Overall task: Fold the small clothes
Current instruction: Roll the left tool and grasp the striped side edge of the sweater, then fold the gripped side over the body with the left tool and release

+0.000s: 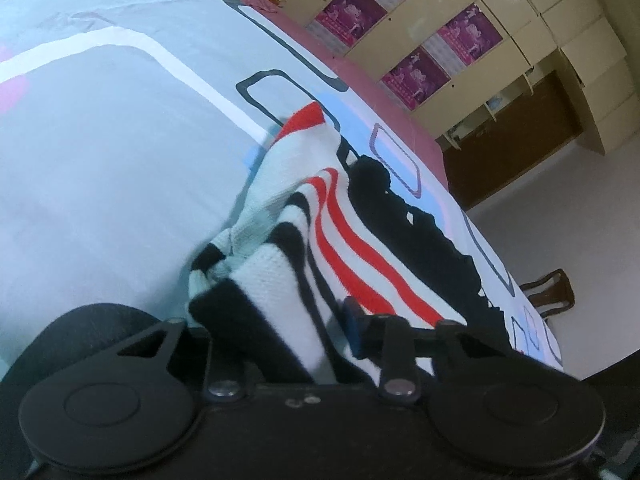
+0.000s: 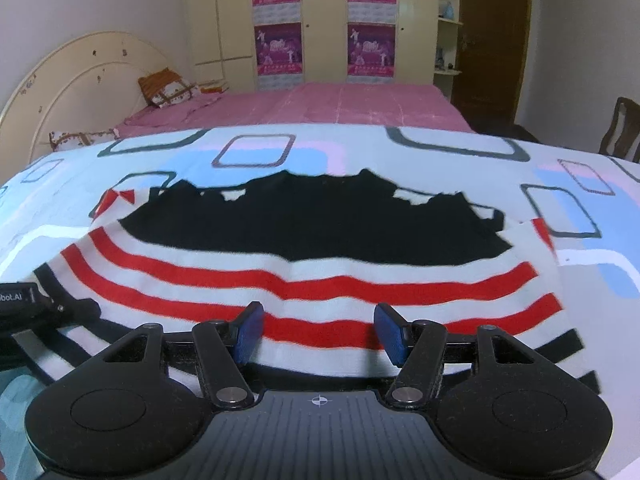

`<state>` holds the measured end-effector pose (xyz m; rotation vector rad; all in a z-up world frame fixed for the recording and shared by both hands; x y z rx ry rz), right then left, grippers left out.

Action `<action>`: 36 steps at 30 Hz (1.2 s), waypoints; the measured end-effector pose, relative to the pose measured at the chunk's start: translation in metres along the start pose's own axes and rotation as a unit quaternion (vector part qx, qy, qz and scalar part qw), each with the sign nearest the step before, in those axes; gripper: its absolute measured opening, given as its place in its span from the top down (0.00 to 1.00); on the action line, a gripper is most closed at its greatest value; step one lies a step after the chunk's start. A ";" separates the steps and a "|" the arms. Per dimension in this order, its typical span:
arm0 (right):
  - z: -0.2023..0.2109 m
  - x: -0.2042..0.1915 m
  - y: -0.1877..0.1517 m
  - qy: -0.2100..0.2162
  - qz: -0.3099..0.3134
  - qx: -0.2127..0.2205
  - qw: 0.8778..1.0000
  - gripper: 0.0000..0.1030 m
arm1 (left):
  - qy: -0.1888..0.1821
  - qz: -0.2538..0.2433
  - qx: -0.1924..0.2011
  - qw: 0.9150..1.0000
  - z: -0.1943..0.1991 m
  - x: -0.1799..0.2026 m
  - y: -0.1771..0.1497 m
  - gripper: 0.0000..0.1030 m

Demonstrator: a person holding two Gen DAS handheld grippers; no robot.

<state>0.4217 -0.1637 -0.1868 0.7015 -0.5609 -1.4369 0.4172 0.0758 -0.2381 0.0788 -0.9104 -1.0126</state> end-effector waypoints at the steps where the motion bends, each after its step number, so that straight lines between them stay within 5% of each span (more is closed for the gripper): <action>1: -0.005 -0.002 -0.005 -0.003 0.007 -0.008 1.000 0.41 | -0.001 0.002 0.000 1.000 0.001 0.000 0.001 0.72; 14: -0.033 -0.011 -0.005 -0.012 0.049 -0.019 0.999 0.41 | 0.006 -0.018 0.006 1.000 0.004 0.003 -0.001 0.77; 23: -0.036 -0.007 -0.006 0.006 0.060 -0.004 0.998 0.36 | 0.029 -0.034 0.056 0.997 0.018 0.024 0.002 0.82; 30: -0.035 -0.004 -0.006 0.023 0.060 0.000 0.998 0.36 | 0.017 -0.107 0.089 0.990 0.028 0.076 0.009 0.83; 36: -0.032 -0.001 -0.003 0.042 0.054 0.001 0.998 0.36 | -0.021 -0.202 0.097 0.974 0.029 0.146 0.000 0.84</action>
Point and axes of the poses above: each gripper's, at about its wrist camera, not at the fingertips, and z roughly against the way its jaws point, x to its right, y to its top, the point moved 10 cm from there along -z, roughly the way its jaws point, and after that the axes turned 1 degree about y, right-handed, at the moved point
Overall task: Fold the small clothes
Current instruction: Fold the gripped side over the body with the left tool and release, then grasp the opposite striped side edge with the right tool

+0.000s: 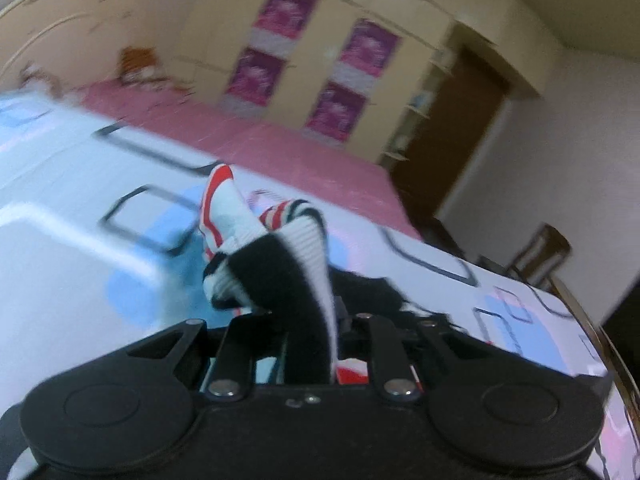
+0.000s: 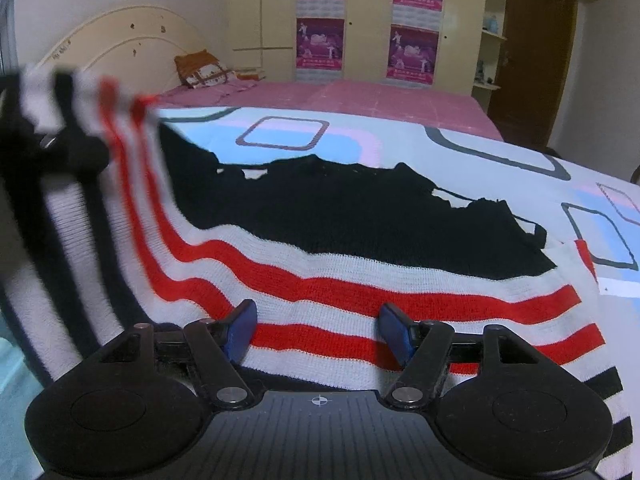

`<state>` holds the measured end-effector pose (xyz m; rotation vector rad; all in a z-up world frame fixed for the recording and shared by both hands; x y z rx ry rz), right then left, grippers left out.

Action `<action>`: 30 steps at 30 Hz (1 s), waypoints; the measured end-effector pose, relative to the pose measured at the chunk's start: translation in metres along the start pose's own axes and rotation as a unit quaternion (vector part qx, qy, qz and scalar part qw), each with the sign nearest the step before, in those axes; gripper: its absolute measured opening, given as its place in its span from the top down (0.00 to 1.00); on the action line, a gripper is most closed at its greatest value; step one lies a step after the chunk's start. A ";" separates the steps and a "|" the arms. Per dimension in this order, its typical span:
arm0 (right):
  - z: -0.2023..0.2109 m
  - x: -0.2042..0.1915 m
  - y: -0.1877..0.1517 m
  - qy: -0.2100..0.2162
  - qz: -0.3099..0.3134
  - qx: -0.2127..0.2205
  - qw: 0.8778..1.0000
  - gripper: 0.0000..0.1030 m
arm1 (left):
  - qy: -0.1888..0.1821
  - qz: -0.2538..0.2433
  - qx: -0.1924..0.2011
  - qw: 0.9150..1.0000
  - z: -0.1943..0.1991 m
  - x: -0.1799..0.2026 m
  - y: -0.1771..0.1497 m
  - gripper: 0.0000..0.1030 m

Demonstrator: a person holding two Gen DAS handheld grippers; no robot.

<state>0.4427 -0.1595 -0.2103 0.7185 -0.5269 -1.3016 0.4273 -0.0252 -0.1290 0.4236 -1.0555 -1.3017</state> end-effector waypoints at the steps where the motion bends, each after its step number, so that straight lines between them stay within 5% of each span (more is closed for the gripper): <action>1: 0.004 0.004 0.002 0.009 -0.013 0.003 1.000 0.36 | -0.010 -0.017 0.002 1.000 -0.001 0.014 0.001 0.84; 5: 0.039 0.046 0.006 0.002 -0.063 0.036 0.997 0.36 | -0.069 -0.084 -0.004 0.994 -0.008 0.079 -0.006 0.84; 10: 0.073 0.124 -0.019 -0.042 -0.136 0.034 0.989 0.36 | -0.135 -0.168 -0.040 0.976 -0.028 0.158 -0.056 0.84; 14: 0.096 0.179 -0.040 -0.093 -0.169 0.030 0.981 0.36 | -0.133 -0.260 -0.118 0.949 -0.053 0.189 -0.128 0.76; 17: 0.111 0.211 -0.045 -0.116 -0.191 0.035 0.974 0.36 | -0.110 -0.320 -0.116 0.934 -0.054 0.192 -0.153 0.61; 20: 0.125 0.225 -0.031 -0.112 -0.203 0.061 0.971 0.36 | -0.140 -0.298 -0.117 0.937 -0.037 0.192 -0.149 0.30; 26: 0.112 0.201 -0.002 0.021 -0.236 0.058 0.970 0.36 | -0.142 -0.302 -0.103 0.937 -0.005 0.175 -0.137 0.32; 30: 0.091 0.176 0.001 0.070 -0.241 0.027 0.968 0.36 | -0.102 -0.275 -0.077 0.953 0.005 0.143 -0.109 0.32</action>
Point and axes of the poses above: each gripper's, at about its wrist camera, not at the fingertips, and z roughly against the way its jaws point, x to its right, y to its top, the point moved 10 cm from there along -z, roughly the way its jaws point, and after that the axes turned 1 degree about y, right-handed, at the moved point
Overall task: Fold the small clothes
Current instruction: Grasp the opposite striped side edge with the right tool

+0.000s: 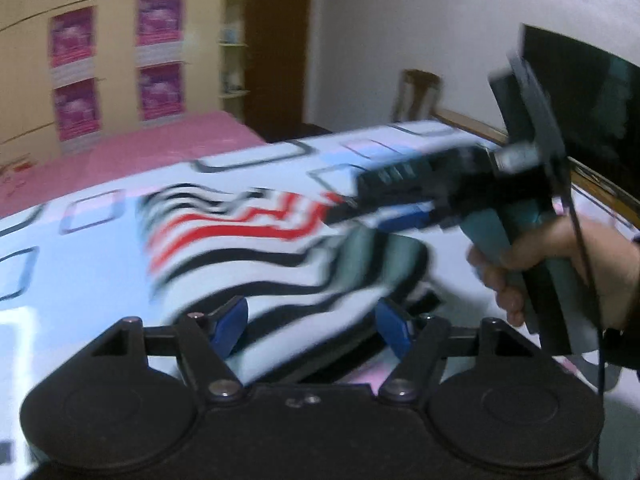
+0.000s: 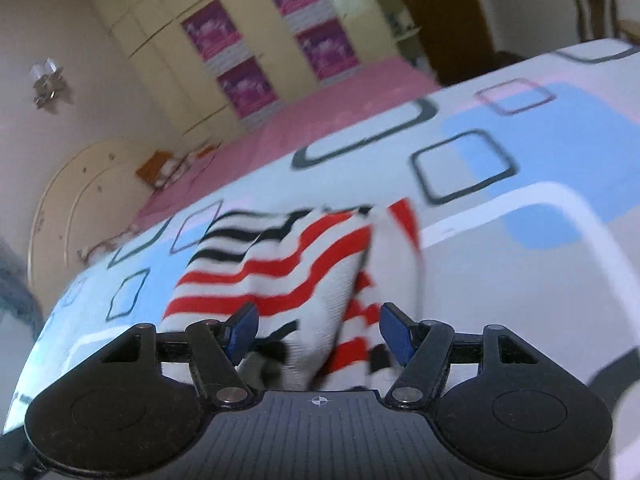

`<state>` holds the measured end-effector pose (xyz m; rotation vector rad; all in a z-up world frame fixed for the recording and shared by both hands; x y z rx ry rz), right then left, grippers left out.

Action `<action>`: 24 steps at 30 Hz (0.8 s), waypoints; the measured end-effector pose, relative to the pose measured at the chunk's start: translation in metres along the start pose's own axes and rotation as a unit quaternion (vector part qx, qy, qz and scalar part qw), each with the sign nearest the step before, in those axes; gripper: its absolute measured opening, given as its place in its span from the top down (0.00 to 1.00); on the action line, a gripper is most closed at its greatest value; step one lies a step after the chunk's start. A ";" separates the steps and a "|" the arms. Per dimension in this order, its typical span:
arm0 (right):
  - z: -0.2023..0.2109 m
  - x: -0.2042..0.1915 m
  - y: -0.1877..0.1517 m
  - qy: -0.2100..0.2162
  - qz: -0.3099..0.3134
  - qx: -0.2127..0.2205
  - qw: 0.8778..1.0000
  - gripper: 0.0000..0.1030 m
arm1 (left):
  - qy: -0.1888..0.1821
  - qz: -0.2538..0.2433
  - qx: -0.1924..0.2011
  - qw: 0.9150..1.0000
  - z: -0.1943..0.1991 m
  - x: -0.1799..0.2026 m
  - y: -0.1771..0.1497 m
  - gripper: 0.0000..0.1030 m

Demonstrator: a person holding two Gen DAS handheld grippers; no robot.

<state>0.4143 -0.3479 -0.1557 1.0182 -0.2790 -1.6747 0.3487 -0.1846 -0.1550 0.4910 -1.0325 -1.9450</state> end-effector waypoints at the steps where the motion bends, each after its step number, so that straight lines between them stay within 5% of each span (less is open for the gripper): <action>1: -0.007 -0.002 -0.002 0.000 0.003 -0.008 1.000 0.36 | 0.017 0.012 0.003 1.000 0.004 -0.013 0.001 0.32; 7: -0.031 0.005 -0.012 -0.012 0.002 -0.033 0.999 0.36 | 0.068 0.069 -0.004 0.995 -0.002 -0.060 0.002 0.33; 10: -0.038 0.006 -0.016 -0.002 -0.003 -0.044 0.999 0.68 | 0.075 0.088 -0.007 0.993 -0.013 -0.065 0.005 0.33; 14: -0.040 0.005 -0.014 -0.002 0.006 -0.031 0.999 0.77 | 0.072 0.107 -0.006 0.992 -0.022 -0.066 0.010 0.33; 19: -0.008 0.003 0.009 -0.030 0.057 0.049 0.997 0.81 | 0.056 0.106 0.004 0.993 -0.020 -0.055 0.015 0.33; 24: -0.018 0.038 -0.014 -0.055 0.002 0.025 0.998 0.81 | 0.050 0.079 -0.016 0.995 -0.038 -0.040 0.004 0.30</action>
Point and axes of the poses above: each gripper's, at about its wrist camera, not at the fingertips, and z roughly against the way its jaws point, x to its right, y to its top, the point moved 10 cm from there along -z, roughly the way its jaws point, and after that the axes turned 1 degree about y, right-handed, at the moved point
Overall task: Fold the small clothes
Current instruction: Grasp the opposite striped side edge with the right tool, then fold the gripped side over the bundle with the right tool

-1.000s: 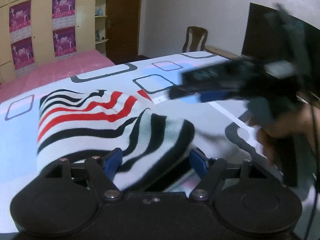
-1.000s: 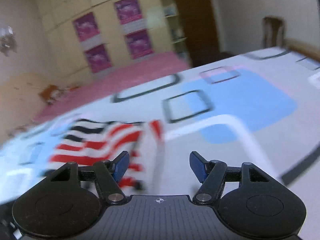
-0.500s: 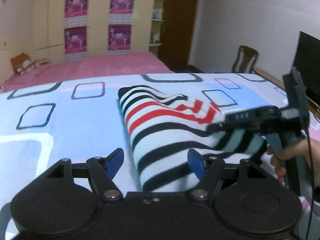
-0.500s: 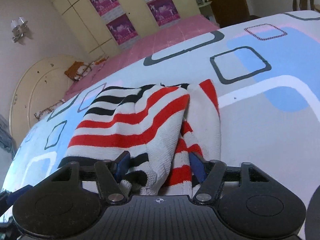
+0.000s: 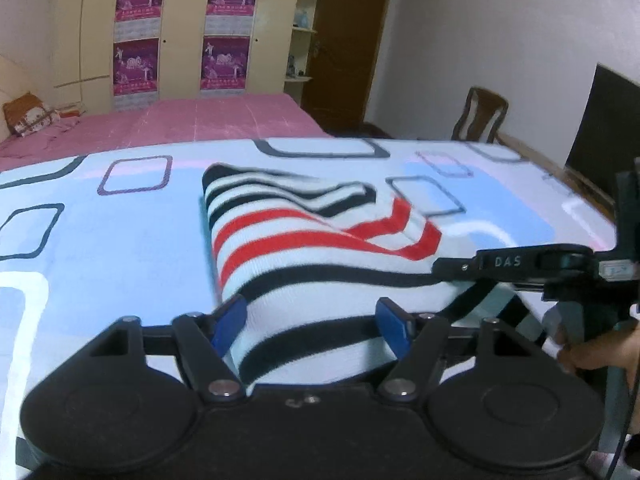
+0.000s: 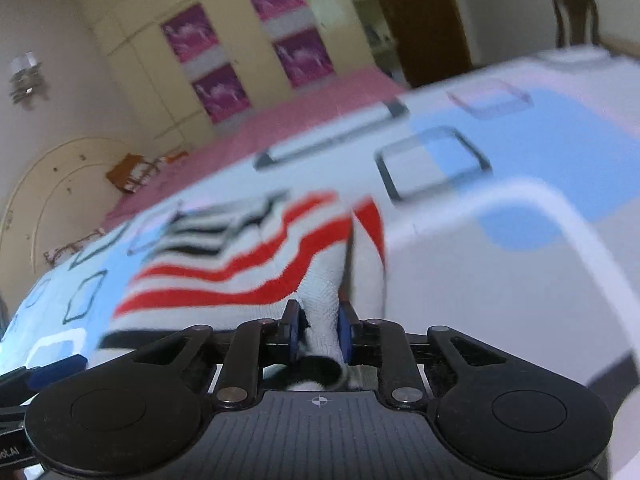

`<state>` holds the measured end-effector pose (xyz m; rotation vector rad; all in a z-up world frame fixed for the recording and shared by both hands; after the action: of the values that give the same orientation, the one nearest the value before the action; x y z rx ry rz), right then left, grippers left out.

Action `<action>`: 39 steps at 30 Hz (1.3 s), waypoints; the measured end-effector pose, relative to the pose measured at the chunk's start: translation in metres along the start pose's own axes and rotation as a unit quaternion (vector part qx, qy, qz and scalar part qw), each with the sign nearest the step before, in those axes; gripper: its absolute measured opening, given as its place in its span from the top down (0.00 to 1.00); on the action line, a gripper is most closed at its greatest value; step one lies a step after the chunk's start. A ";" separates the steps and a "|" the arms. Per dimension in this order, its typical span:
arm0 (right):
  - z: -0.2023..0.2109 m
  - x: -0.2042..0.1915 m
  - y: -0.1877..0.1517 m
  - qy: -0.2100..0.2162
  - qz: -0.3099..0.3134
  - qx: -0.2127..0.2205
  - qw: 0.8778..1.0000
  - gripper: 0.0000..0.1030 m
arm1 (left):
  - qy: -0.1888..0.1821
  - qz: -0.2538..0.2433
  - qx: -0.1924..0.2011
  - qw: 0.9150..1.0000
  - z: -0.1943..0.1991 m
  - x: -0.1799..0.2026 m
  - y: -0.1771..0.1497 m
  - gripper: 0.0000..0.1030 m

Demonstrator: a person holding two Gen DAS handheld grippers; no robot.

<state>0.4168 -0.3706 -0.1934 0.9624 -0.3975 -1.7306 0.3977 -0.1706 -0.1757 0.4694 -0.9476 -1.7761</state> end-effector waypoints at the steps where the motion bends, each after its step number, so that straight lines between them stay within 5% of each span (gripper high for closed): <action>1: 0.001 -0.001 -0.001 -0.004 0.010 0.006 1.000 0.81 | 0.008 -0.012 -0.001 1.000 -0.003 0.000 -0.003 0.30; 6: 0.013 0.001 -0.004 -0.010 0.004 0.007 1.000 0.81 | 0.013 -0.028 -0.013 0.999 -0.002 -0.004 -0.012 0.27; 19: 0.064 -0.008 -0.014 0.068 -0.038 -0.034 0.996 0.81 | 0.007 -0.014 -0.020 1.000 0.004 -0.010 -0.017 0.30; 24: 0.061 -0.007 -0.039 0.046 -0.014 -0.056 0.997 0.81 | 0.008 -0.027 -0.018 0.999 0.003 -0.006 -0.018 0.30; 26: 0.062 -0.006 -0.044 0.033 -0.009 -0.057 0.998 0.92 | 0.007 -0.029 -0.020 0.999 0.004 -0.006 -0.018 0.30; 34: 0.068 0.000 -0.056 0.020 0.009 -0.069 0.997 0.94 | 0.004 -0.042 -0.025 0.999 0.004 -0.004 -0.016 0.30; 36: 0.073 -0.004 -0.046 0.029 0.012 -0.063 0.998 0.89 | -0.003 -0.037 -0.031 0.999 0.005 -0.006 -0.013 0.31; 38: 0.080 -0.005 -0.032 0.034 0.008 -0.040 0.999 0.55 | -0.009 -0.036 -0.029 0.999 0.007 -0.007 -0.008 0.34; 39: 0.082 -0.006 -0.023 0.035 0.007 -0.028 0.999 0.49 | -0.008 -0.037 -0.024 0.999 0.010 -0.008 -0.005 0.34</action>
<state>0.3403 -0.3713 -0.1559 0.9754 -0.3079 -1.6819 0.3913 -0.1591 -0.1744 0.4650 -0.9072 -1.8684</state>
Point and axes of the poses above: each gripper's, at about its wrist camera, not at the fingertips, and z roughly against the way its jaws point, x to its right, y to its top, the point moved 10 cm from there along -z, roughly the way its jaws point, and after that the axes turned 1 degree about y, right-handed, at the moved point
